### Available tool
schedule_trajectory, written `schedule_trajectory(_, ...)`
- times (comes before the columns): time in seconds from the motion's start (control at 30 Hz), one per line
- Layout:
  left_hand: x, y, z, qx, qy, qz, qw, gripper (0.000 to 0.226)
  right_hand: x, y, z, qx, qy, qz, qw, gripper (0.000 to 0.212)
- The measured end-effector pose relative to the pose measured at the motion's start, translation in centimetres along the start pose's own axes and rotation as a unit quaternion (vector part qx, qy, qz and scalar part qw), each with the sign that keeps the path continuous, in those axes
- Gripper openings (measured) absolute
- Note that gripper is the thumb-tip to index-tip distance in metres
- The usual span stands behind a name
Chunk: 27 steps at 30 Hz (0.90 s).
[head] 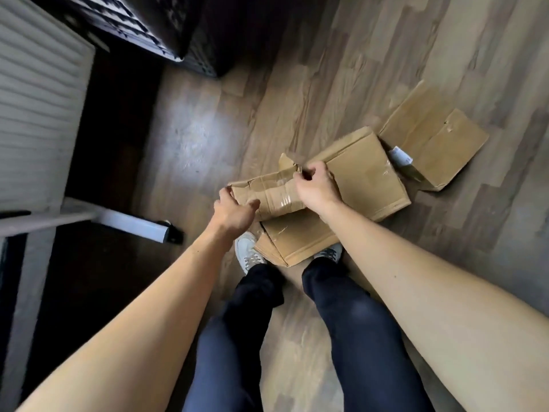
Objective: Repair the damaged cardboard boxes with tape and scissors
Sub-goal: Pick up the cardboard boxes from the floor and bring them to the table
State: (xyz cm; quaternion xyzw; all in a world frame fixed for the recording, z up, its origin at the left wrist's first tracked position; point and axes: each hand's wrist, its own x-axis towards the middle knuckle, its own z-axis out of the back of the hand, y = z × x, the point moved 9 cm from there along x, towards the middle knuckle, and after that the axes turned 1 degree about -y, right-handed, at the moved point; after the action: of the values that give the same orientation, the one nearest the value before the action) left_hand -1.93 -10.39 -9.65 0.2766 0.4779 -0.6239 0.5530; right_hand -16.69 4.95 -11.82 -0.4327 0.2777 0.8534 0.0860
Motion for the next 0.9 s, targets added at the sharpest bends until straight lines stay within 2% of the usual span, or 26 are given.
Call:
schedule_trajectory(0.1,3.8,1.3,-1.1,-0.036,-0.004,0.031,0.999,0.066,2.8,-1.6,-2.4,-0.014,0.022,-0.023,0.999,0.053)
schedule_trajectory(0.2,5.7,2.4,-2.3,-0.071,0.012,0.052,0.996,0.06,3.6,-2.8,-4.4,0.032,0.076,-0.04,0.996,0.07)
schedule_trajectory(0.3,5.8,2.9,-2.0,-0.11,-0.002,0.07,0.991,0.055,3.3,-3.5,-4.6,0.058,0.085,-0.058,0.993,0.068)
schedule_trajectory(0.43,4.8,3.9,-1.0,-0.194,0.033,0.102,0.975,0.089,1.5,-3.8,-3.2,0.081,0.059,-0.073,0.992,0.065)
schedule_trajectory(0.53,4.4,4.3,-0.4,-0.209,0.025,0.083,0.974,0.085,0.1,-3.0,-2.1,0.095,0.038,-0.054,0.993,0.068)
schedule_trajectory(0.6,2.7,3.6,0.1,-0.192,0.013,0.071,0.979,0.095,-0.9,-2.3,-1.2,0.087,0.027,-0.032,0.995,0.067)
schedule_trajectory(0.63,1.5,3.1,0.4,-0.193,0.012,0.065,0.979,0.093,-1.7,-1.9,-0.5,0.087,0.018,-0.023,0.996,0.065)
schedule_trajectory(0.77,-3.4,0.8,2.6,-0.213,0.01,0.037,0.976,0.059,-5.9,1.0,3.0,0.125,-0.012,0.003,0.992,0.053)
schedule_trajectory(0.9,-8.9,-1.4,6.6,-0.225,-0.016,0.008,0.974,0.045,-11.5,4.6,6.4,0.244,-0.018,-0.015,0.97,0.041)
